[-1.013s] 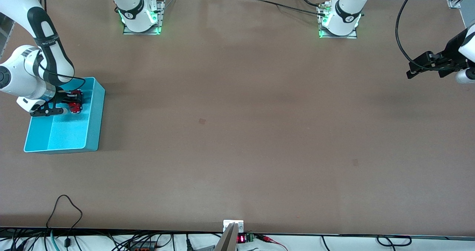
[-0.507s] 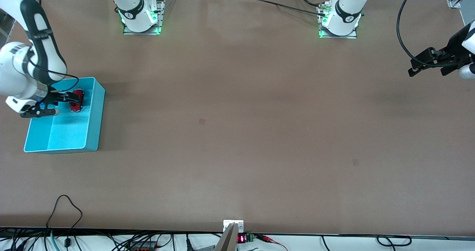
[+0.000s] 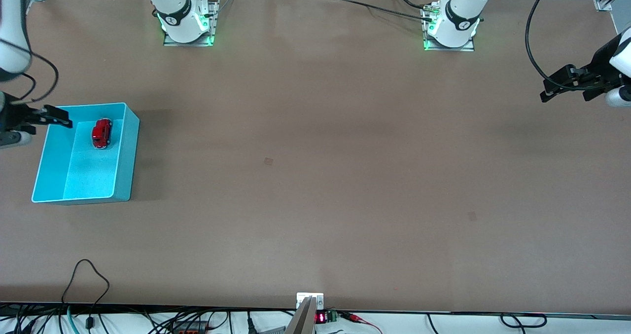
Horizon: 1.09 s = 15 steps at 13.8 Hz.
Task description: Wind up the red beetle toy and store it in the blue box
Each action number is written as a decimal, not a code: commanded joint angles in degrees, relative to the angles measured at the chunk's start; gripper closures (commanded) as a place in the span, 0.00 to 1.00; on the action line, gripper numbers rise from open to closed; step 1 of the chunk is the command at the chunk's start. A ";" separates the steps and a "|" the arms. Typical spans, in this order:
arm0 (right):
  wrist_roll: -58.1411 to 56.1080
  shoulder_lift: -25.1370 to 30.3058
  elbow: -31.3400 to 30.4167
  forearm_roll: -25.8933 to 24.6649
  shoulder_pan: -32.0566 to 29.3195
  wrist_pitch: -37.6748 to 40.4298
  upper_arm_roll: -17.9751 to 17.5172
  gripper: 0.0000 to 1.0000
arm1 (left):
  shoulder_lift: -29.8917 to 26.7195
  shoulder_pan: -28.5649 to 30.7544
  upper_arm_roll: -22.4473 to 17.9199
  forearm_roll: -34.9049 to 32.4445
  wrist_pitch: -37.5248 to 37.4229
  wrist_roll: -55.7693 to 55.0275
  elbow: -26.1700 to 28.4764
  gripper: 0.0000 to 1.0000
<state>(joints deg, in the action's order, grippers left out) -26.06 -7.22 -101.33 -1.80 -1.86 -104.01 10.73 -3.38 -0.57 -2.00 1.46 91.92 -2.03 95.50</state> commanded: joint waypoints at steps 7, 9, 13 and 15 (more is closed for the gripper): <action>16.40 5.98 13.96 0.39 0.37 16.65 -10.56 0.00 | -1.81 0.30 0.68 0.29 0.98 1.41 1.53 0.00; 16.22 7.39 13.88 0.31 0.28 16.65 -10.56 0.00 | -1.81 0.39 0.60 0.38 0.98 1.50 1.53 0.00; 16.74 7.66 13.70 0.92 0.28 17.79 -10.56 0.00 | -1.81 0.39 0.68 0.38 0.45 1.41 1.53 0.00; 17.10 7.40 13.61 1.88 0.28 17.79 -10.56 0.00 | -1.81 0.39 0.68 0.38 0.37 1.41 1.53 0.00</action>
<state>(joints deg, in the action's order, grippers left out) -9.95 0.21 -87.74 -1.58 -1.31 -86.96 0.30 -3.58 -0.59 -1.64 1.46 92.06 -1.78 95.59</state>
